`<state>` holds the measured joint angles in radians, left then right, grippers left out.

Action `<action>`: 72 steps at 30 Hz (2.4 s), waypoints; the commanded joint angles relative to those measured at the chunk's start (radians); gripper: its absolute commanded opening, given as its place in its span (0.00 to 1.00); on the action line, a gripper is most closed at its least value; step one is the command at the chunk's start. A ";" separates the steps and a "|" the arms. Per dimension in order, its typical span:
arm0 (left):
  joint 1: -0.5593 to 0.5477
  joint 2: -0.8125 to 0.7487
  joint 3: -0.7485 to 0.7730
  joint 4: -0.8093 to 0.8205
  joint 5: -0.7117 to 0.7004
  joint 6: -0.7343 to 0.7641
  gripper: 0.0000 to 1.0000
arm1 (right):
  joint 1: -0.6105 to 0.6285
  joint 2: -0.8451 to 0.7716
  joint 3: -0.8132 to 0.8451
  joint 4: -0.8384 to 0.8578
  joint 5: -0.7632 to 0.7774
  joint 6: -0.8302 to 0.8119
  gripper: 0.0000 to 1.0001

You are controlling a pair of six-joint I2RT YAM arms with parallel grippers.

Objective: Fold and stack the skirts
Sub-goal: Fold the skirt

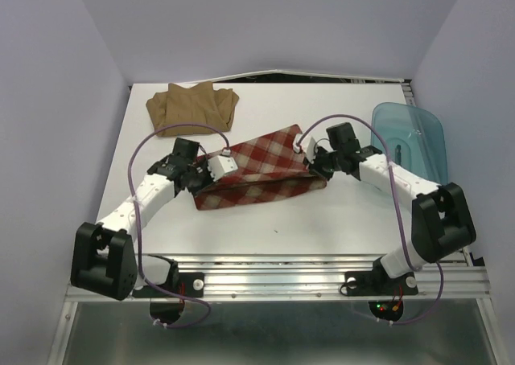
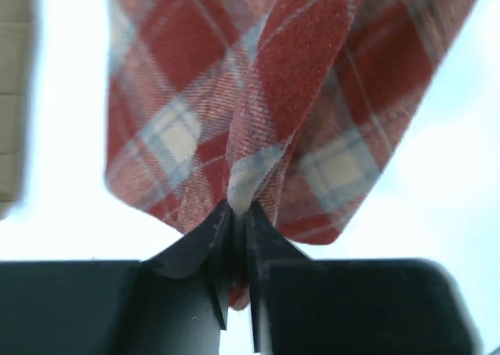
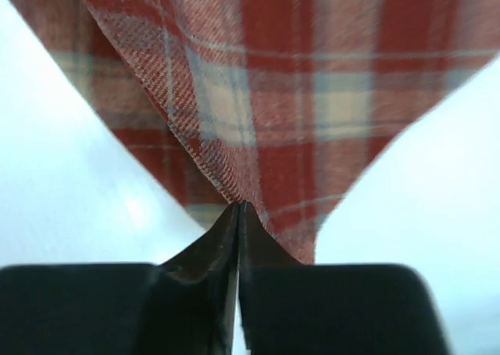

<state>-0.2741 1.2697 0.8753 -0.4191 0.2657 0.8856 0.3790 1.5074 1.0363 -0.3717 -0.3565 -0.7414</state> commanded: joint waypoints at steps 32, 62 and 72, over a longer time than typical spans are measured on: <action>-0.042 0.191 -0.117 0.036 -0.128 -0.022 0.13 | 0.026 0.361 0.080 -0.081 0.201 0.450 0.38; -0.548 0.104 0.332 -0.063 -0.008 -0.269 0.71 | -0.017 0.478 0.691 -0.160 0.006 0.516 0.85; -0.537 -0.219 -0.186 0.041 -0.255 0.082 0.74 | 0.074 0.493 0.633 -0.108 -0.373 0.738 0.74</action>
<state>-0.8162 1.0904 0.8200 -0.4324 0.1204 0.8253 0.4057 1.9862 1.7016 -0.5098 -0.5346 -0.1028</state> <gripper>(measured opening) 0.742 0.782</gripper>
